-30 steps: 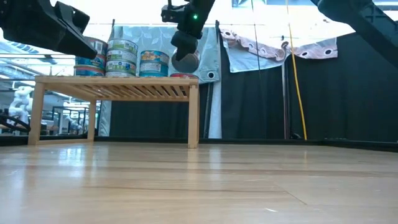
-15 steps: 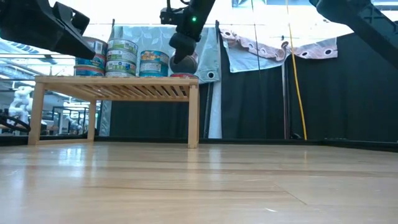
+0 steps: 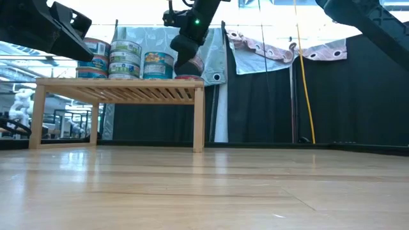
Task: Stack canned seafood by type on shelf
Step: Stack the left red can on top of the other red can, then stack the red can on top of the other red can
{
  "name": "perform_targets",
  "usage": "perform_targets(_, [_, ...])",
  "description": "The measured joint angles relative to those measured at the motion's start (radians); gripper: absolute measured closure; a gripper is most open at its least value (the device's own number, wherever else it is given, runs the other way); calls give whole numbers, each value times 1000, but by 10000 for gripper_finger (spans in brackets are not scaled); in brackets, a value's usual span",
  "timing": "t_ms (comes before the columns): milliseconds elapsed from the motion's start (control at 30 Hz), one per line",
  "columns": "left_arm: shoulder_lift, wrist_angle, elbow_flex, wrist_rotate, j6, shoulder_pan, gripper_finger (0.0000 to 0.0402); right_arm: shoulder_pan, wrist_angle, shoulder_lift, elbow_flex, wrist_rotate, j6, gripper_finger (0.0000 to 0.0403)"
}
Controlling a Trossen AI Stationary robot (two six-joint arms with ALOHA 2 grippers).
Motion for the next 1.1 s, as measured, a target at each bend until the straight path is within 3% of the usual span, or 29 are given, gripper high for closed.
perform_targets(400, [0, -14, 0, 21, -11, 0, 391, 0, -15, -6, 0, -52, 71, 104])
perform_targets(567, [0, -26, 0, 21, -26, 0, 391, 28, -7, -33, 0, -35, 63, 86])
perform_targets(767, [0, -40, -18, 24, -56, 0, 391, 65, -157, -140, 4, 15, 138, 96])
perform_targets(967, [0, -29, -39, 33, -101, -14, 391, -8, -375, -169, 2, -142, 303, 144])
perform_targets(1100, [0, 5, -39, 34, -103, -41, 391, -48, -403, -163, -20, -188, 328, 191])
